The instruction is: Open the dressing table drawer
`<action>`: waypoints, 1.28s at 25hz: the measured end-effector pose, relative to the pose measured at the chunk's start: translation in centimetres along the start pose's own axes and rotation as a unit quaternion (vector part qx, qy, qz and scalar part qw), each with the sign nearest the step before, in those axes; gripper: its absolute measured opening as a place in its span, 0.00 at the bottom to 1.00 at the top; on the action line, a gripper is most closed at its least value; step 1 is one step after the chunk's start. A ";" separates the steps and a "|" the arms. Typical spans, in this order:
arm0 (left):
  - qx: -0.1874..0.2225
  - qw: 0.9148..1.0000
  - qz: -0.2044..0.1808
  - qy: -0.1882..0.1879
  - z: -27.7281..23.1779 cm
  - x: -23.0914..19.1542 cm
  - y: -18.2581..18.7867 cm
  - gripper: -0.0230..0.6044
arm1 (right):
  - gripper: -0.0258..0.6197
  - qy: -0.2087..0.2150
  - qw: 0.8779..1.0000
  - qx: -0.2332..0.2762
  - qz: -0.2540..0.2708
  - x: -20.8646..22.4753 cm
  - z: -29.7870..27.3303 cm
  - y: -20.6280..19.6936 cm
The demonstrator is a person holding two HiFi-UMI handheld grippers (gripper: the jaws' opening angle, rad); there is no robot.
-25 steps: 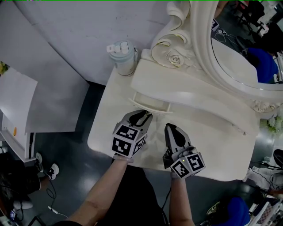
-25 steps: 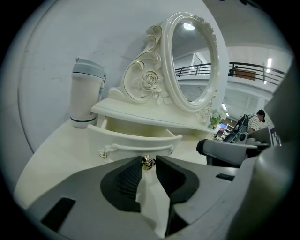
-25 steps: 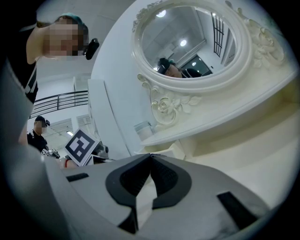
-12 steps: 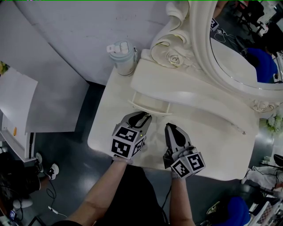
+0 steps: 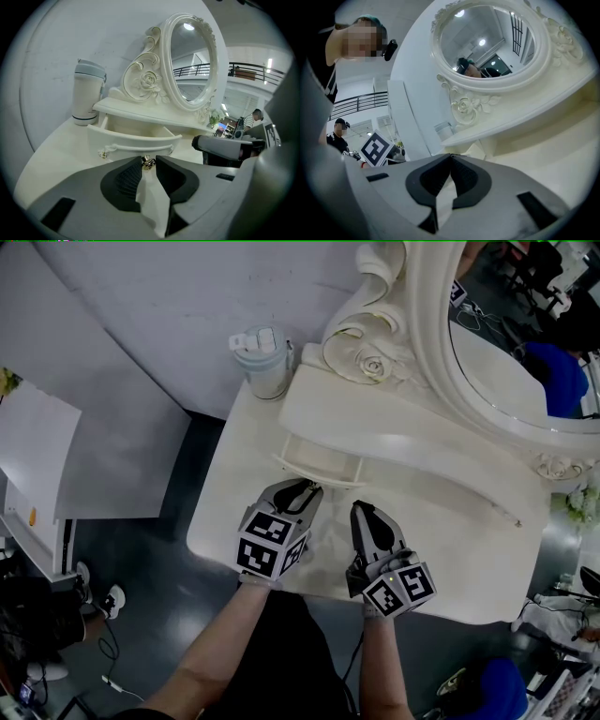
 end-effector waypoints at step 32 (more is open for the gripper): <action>0.095 0.995 -0.023 -0.024 4.8 -0.4 2.3 0.04 | 0.05 0.027 0.999 0.012 0.030 -1.6 0.7 3.3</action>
Point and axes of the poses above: the fingertips, and each gripper's own axes: z backward along the fingers, x to its right, y out of its top, the point moved 5 cm from there along z, backward along the fingers, and after that the axes turned 2 degrees about z, right-handed, at the moved point
